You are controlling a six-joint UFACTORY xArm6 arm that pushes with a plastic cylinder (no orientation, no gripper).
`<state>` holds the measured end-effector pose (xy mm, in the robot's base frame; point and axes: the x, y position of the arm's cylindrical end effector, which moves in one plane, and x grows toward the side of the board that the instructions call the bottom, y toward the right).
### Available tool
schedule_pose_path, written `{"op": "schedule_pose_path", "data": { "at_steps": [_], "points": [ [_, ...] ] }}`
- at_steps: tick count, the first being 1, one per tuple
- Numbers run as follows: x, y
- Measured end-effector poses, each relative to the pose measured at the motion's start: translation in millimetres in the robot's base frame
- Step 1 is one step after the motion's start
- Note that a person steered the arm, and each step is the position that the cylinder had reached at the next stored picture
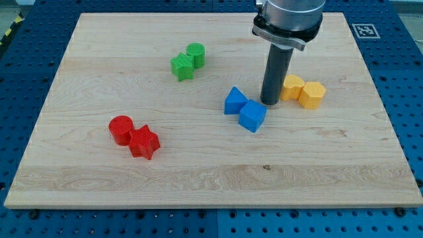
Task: Nudge the yellow heart towards the top a bit
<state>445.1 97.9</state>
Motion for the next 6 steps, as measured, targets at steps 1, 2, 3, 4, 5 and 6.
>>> {"op": "schedule_pose_path", "data": {
  "at_steps": [1, 2, 3, 4, 5, 6],
  "points": [
    [0.4, 0.0],
    [0.4, 8.8],
    [-14.7, 10.3],
    [-26.6, 10.3],
    [-40.9, 10.3],
    [-36.7, 11.6]
  ]
}}
